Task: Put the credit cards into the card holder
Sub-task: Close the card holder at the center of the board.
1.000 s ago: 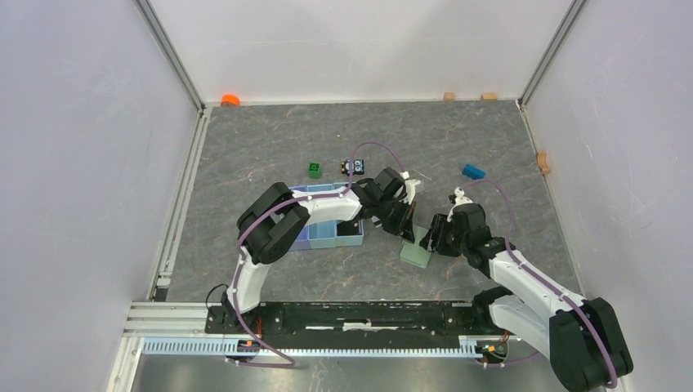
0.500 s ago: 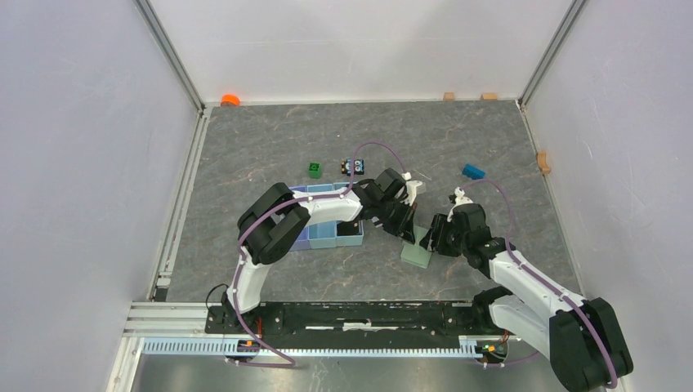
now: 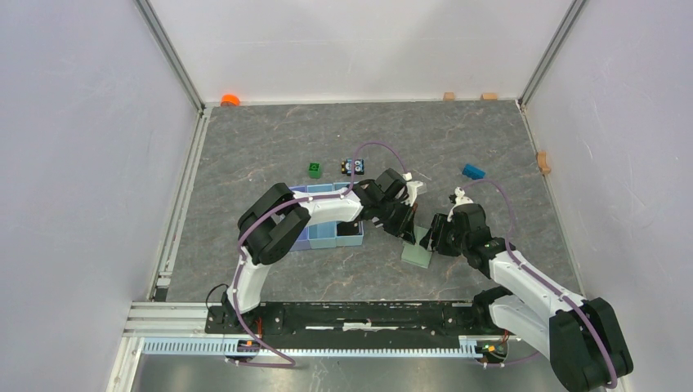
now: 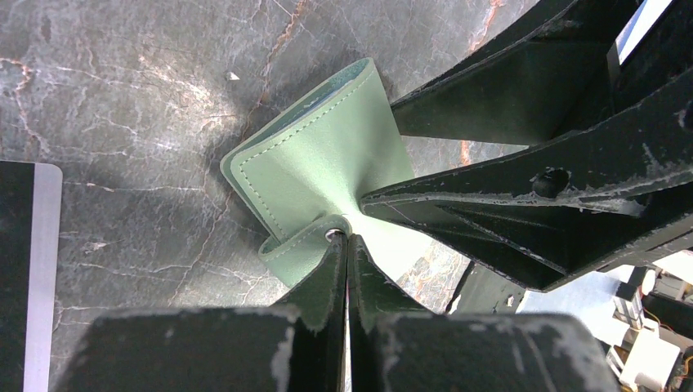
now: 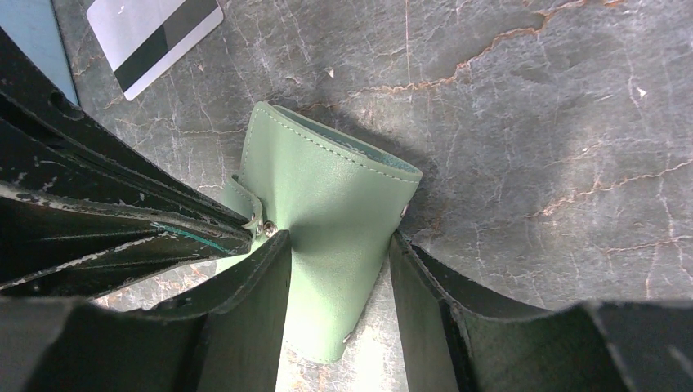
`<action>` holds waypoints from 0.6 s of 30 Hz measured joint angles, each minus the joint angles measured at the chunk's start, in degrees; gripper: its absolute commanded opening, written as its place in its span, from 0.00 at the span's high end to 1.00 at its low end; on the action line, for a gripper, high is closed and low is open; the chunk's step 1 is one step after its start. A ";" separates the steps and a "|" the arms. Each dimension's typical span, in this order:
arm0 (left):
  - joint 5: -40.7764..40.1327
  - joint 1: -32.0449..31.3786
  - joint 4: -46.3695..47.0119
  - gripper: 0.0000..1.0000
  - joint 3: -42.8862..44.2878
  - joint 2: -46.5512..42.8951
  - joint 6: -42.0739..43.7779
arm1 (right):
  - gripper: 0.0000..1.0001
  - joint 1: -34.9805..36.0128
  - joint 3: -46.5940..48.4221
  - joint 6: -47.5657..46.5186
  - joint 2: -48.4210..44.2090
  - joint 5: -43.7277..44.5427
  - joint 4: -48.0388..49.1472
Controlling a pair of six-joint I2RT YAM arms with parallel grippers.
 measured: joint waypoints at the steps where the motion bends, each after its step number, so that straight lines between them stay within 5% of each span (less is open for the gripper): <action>1: 0.00 0.00 0.00 0.98 0.00 0.00 0.00 | 0.46 0.00 0.00 0.00 0.00 0.00 0.00; 18: 0.17 -0.46 0.07 0.98 0.00 0.00 1.09 | 0.46 0.00 -0.24 0.00 -0.11 0.09 0.46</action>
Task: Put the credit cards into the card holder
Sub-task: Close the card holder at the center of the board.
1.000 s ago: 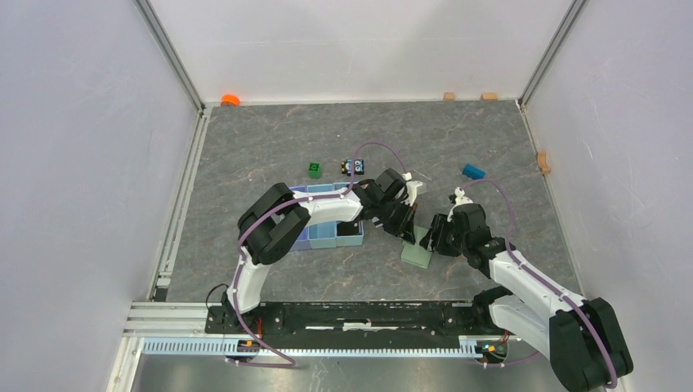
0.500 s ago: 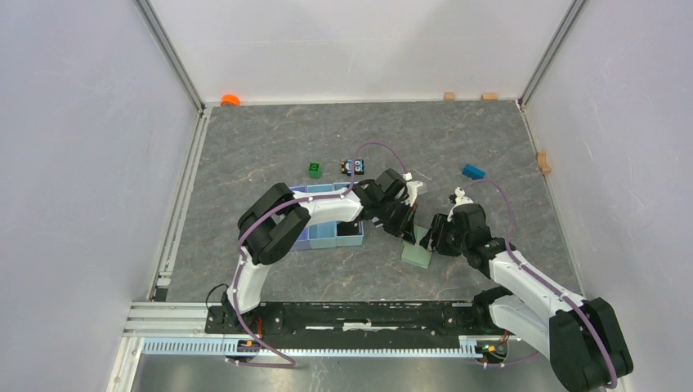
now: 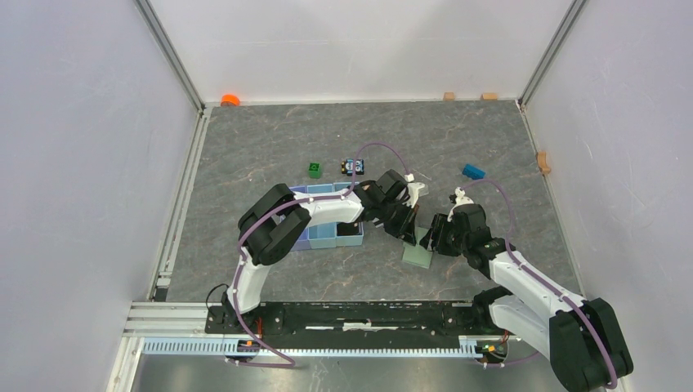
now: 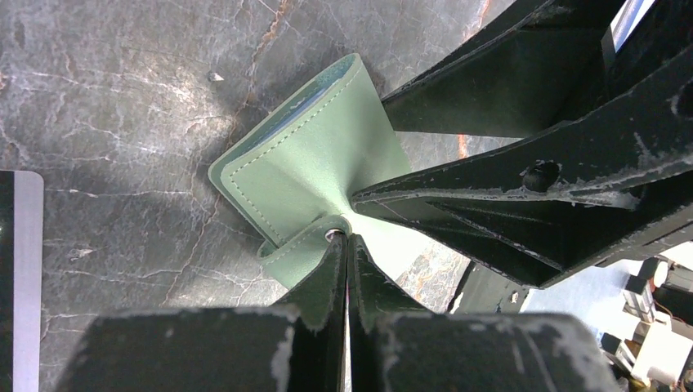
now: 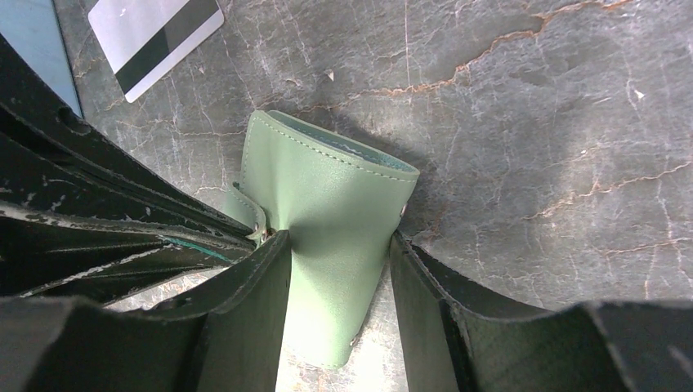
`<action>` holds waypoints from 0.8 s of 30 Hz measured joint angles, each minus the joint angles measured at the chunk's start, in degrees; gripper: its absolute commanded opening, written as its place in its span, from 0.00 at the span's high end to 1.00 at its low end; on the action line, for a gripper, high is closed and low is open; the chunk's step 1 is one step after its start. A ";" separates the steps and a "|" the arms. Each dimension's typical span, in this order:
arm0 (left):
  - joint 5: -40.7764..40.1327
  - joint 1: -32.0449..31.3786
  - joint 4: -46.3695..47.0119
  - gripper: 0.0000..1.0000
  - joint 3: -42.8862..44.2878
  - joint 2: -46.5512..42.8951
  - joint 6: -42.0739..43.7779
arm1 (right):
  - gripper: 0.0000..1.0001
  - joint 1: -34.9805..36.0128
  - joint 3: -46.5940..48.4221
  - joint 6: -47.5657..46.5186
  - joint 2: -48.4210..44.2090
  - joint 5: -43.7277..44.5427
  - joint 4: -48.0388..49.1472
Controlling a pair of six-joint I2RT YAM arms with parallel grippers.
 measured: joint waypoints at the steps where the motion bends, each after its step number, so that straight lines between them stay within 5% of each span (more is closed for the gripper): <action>1: 0.00 -0.04 0.04 0.98 0.00 0.00 0.13 | 0.46 0.00 0.00 0.00 0.00 0.02 0.00; 24: 0.00 -0.50 0.85 0.98 -0.39 -0.17 0.81 | 0.46 0.00 -0.33 0.00 -0.02 0.15 0.83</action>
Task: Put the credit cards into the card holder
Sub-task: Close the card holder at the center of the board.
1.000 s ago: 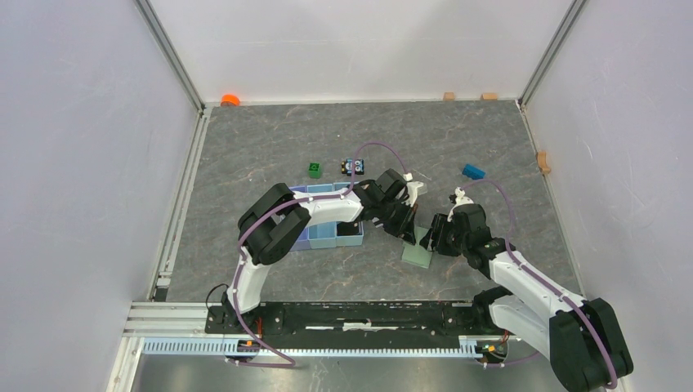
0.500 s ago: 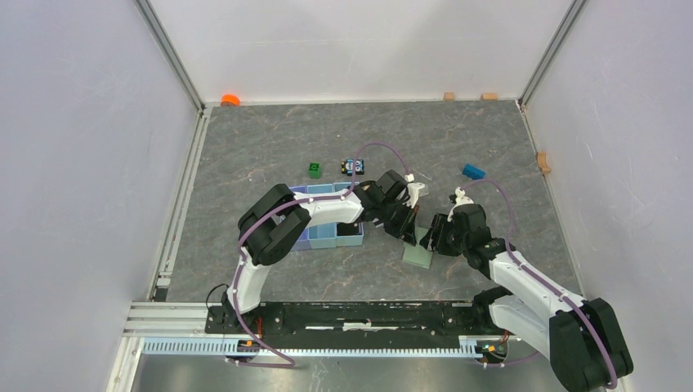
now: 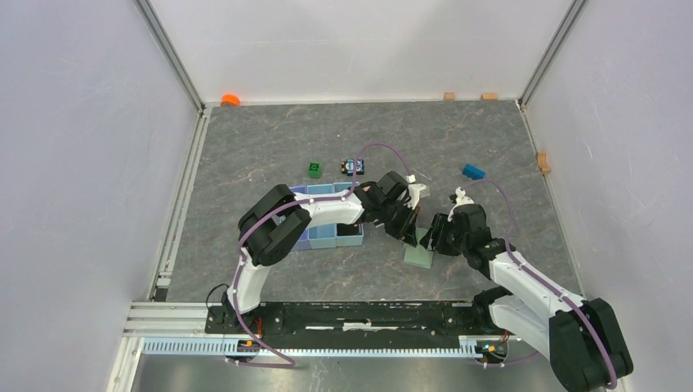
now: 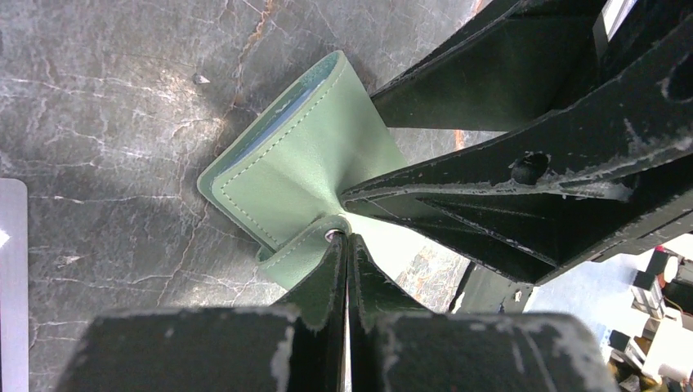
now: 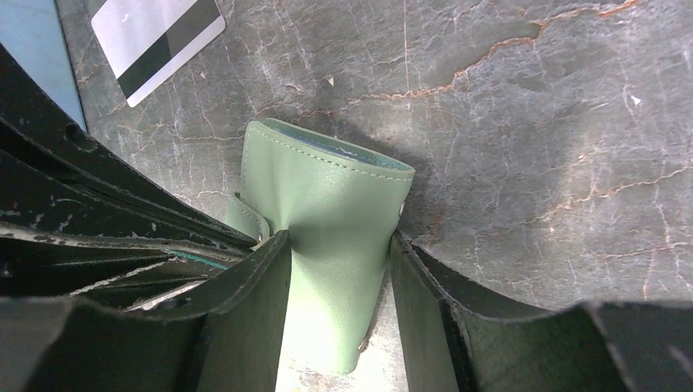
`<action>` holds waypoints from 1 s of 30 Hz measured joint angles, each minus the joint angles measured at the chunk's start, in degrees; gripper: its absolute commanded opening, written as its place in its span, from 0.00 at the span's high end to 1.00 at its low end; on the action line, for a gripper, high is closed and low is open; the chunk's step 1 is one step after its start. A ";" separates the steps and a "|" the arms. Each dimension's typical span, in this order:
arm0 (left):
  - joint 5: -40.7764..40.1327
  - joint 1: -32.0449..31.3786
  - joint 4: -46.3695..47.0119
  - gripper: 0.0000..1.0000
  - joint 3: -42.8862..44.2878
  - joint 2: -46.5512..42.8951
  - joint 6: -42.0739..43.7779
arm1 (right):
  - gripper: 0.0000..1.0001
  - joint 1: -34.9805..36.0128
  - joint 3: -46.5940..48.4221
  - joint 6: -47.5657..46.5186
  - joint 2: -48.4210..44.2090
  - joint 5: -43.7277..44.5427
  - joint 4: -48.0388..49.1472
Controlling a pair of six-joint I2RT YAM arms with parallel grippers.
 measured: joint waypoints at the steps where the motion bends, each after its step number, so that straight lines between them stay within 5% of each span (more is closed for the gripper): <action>1: 0.00 -0.04 0.09 0.98 -0.07 -0.02 0.09 | 0.46 0.00 -0.02 0.00 0.00 0.00 0.04; 16: -0.02 -0.37 0.37 0.98 -0.17 -0.04 0.57 | 0.46 0.00 -0.17 0.00 0.00 0.11 0.48; 30: -0.15 -1.44 -0.63 0.98 1.14 0.66 0.61 | 0.60 -0.28 -1.03 0.04 -0.24 0.87 1.49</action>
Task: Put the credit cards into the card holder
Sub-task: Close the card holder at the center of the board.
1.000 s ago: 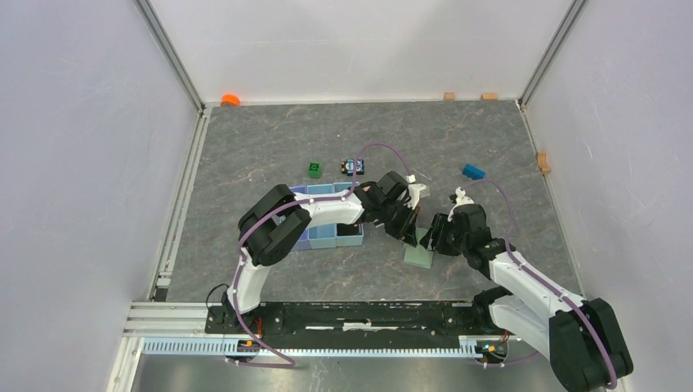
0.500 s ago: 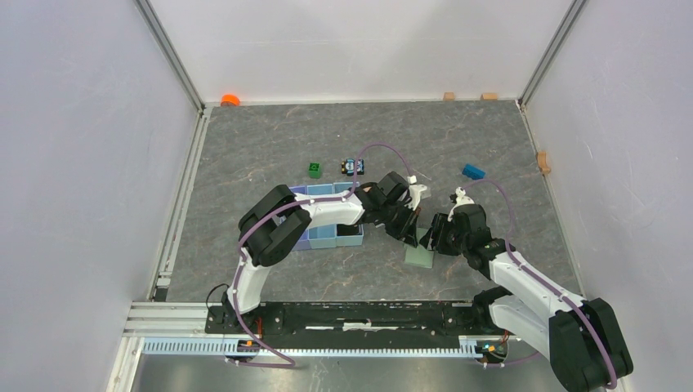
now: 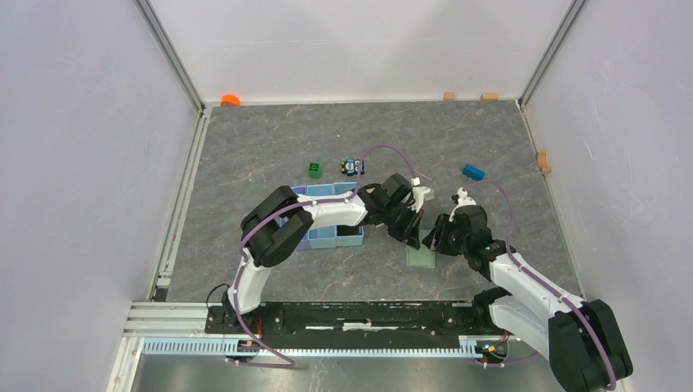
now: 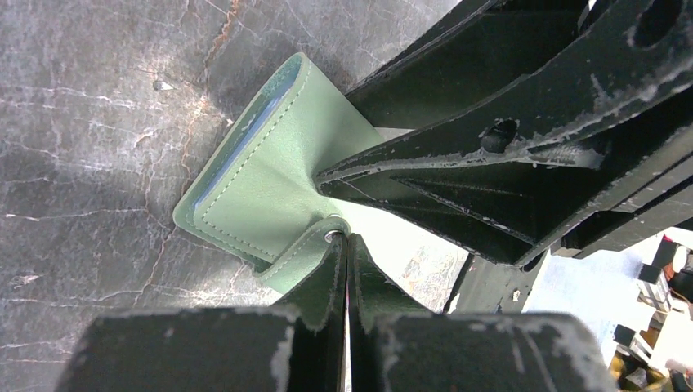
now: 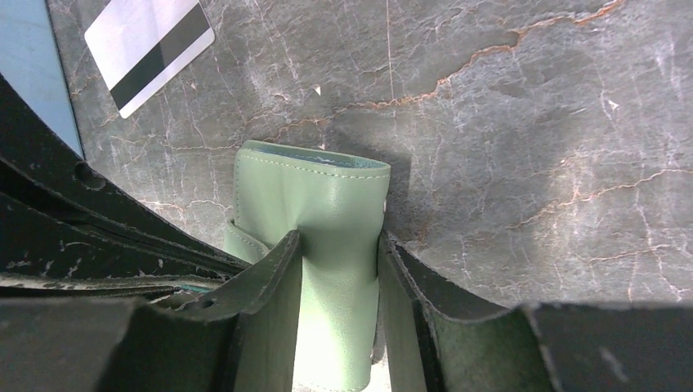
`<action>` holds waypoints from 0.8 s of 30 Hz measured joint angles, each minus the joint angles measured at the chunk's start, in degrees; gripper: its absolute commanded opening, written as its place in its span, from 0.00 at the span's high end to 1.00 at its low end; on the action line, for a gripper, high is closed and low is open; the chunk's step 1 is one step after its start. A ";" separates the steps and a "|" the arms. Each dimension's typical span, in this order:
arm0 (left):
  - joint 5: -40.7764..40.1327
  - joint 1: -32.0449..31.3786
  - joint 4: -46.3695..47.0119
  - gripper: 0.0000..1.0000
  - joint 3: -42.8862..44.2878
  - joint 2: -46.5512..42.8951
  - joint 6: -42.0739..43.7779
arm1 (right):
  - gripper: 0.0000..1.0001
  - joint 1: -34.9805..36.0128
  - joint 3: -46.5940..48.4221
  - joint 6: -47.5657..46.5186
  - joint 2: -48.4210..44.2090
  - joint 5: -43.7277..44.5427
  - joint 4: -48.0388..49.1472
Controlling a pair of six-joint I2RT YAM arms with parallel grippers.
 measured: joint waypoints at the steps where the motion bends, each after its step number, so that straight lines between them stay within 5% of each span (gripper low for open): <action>1: -0.11 -0.02 -0.11 0.98 0.04 0.00 0.00 | 0.60 0.00 -0.11 0.00 -0.11 0.02 0.15; 24: -1.88 -0.74 -6.78 0.98 5.86 2.93 -0.04 | 0.63 -0.33 -2.25 0.92 -1.75 0.22 2.38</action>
